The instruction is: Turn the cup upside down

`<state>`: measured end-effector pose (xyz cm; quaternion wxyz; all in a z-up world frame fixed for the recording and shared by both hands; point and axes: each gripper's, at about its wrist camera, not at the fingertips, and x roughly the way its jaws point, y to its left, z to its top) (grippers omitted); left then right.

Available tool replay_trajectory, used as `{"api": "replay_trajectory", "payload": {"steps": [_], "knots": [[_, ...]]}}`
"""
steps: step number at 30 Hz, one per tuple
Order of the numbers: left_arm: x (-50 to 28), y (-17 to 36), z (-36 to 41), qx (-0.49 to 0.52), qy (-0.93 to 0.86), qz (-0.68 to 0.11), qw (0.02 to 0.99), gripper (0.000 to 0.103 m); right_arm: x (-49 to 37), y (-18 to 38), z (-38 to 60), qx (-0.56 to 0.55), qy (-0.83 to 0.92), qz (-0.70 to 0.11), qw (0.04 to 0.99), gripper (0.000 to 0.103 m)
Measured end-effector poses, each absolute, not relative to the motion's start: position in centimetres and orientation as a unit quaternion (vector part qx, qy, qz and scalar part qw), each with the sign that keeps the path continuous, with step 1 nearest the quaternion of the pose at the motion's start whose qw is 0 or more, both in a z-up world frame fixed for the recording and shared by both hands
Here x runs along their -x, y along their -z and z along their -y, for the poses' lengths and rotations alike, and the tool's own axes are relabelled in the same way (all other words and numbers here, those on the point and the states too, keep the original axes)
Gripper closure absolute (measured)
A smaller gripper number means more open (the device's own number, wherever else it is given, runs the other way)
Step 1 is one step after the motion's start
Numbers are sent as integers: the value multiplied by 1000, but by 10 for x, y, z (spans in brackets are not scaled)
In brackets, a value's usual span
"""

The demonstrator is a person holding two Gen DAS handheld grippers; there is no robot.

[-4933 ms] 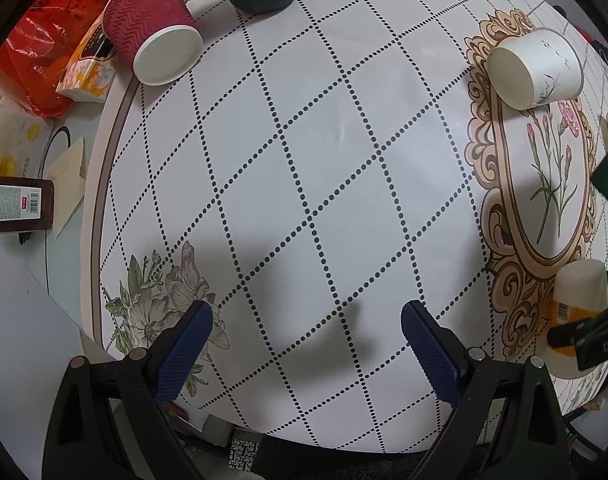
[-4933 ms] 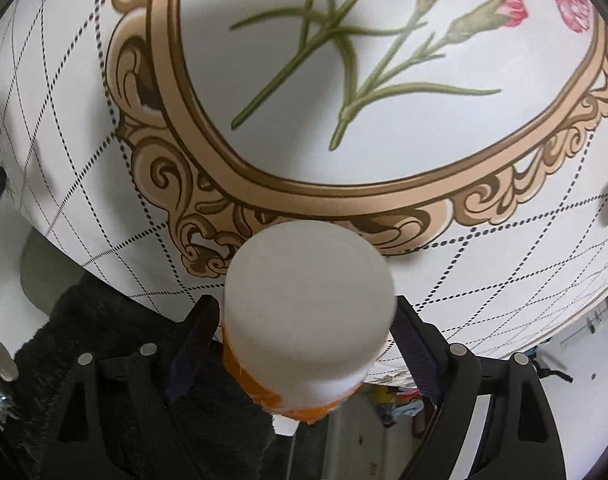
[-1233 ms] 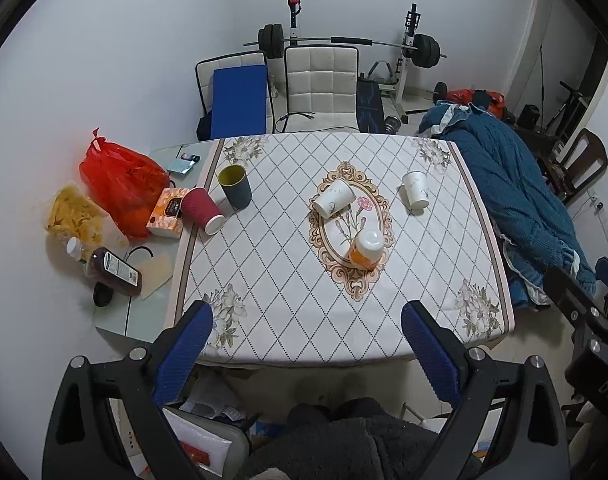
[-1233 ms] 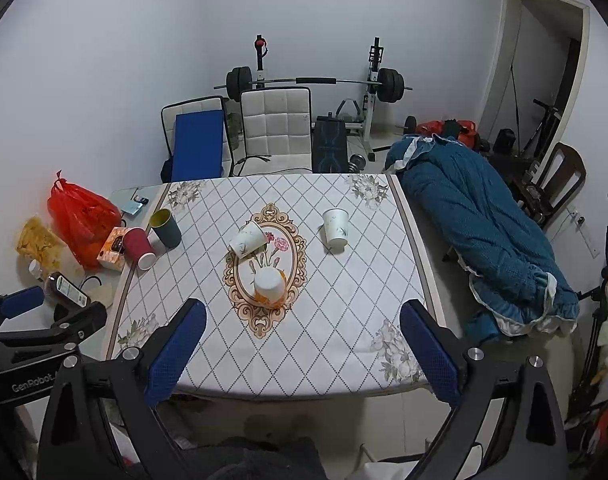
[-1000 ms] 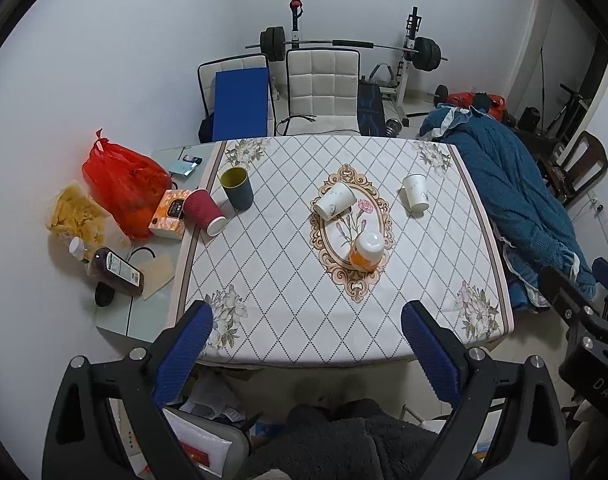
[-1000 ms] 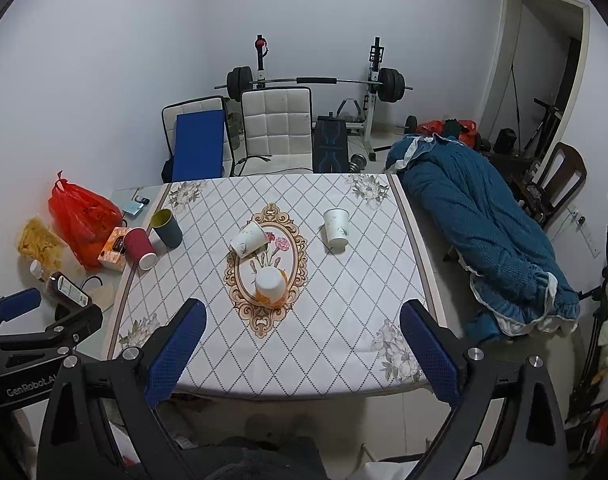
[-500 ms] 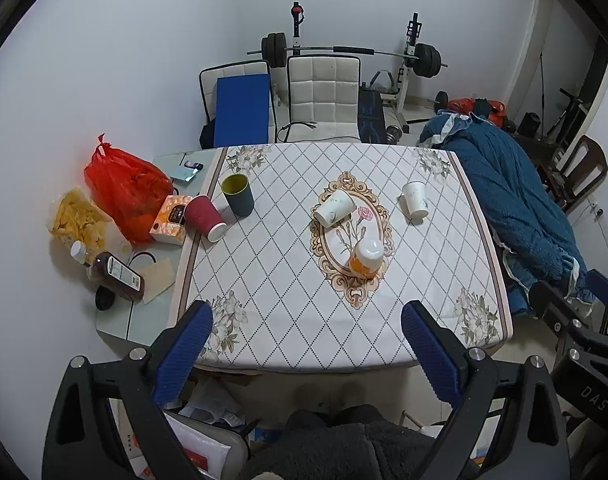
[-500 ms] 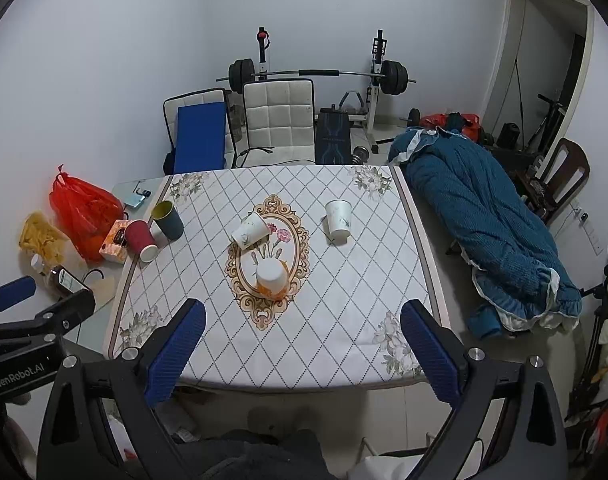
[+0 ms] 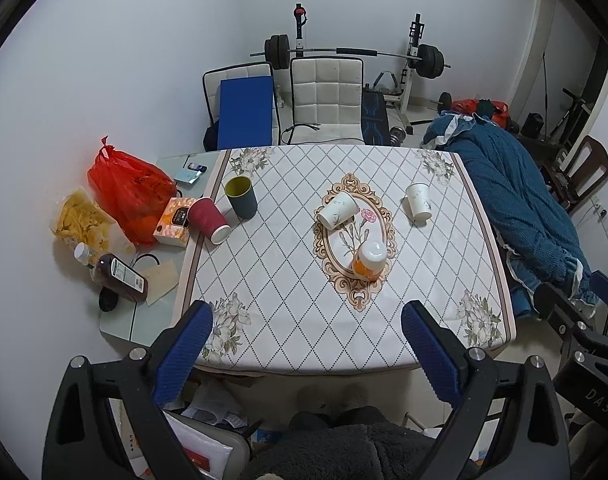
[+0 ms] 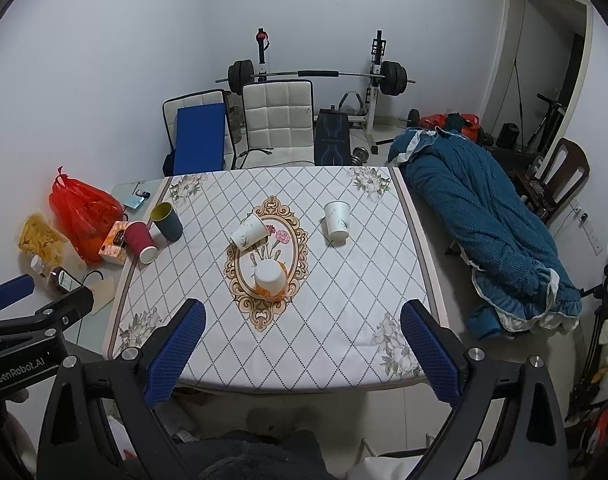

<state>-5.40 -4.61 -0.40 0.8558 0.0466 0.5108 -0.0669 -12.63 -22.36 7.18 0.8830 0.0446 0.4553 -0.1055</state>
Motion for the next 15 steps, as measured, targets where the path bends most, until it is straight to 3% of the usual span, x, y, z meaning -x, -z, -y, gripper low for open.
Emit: {"api": "replay_trajectory", "payload": {"steps": [15], "knots": [[56,6,53,-50,70,-517,852,6,126,-74,228,-46,104,-458,882,3]]}}
